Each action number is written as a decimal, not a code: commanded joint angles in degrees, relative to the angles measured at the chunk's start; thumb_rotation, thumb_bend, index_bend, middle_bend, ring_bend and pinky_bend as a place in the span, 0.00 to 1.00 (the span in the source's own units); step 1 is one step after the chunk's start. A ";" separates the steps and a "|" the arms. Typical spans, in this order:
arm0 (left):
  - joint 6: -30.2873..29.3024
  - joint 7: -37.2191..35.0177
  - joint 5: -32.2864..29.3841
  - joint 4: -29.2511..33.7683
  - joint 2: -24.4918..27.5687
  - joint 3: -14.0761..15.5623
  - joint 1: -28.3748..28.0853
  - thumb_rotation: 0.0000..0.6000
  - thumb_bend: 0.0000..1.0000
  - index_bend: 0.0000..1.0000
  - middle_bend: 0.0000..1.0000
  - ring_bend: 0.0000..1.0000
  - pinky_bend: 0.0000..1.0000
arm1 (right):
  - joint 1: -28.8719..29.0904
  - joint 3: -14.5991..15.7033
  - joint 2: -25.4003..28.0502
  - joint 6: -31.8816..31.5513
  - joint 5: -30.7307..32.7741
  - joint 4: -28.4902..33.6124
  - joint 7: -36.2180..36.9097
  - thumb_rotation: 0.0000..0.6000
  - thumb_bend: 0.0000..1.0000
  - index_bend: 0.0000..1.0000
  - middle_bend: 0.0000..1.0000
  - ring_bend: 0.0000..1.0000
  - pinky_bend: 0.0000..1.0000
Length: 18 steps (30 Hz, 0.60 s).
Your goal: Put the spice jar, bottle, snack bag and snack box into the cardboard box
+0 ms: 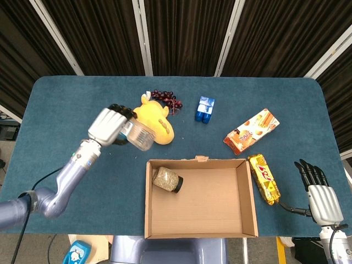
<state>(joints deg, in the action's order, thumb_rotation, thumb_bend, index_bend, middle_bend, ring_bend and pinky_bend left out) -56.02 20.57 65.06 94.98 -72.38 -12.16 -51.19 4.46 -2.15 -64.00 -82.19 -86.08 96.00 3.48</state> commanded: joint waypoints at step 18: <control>-2.14 16.05 0.12 19.20 -11.76 6.10 -1.47 1.00 0.10 0.11 0.00 0.00 0.07 | -0.56 0.06 0.02 -1.12 -0.41 -0.80 0.40 1.00 0.00 0.00 0.00 0.00 0.00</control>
<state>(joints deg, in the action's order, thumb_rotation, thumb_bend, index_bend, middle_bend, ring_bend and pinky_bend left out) -58.45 34.71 66.87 114.84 -82.23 -6.73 -51.94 3.89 -2.10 -63.99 -83.32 -86.47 95.22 3.88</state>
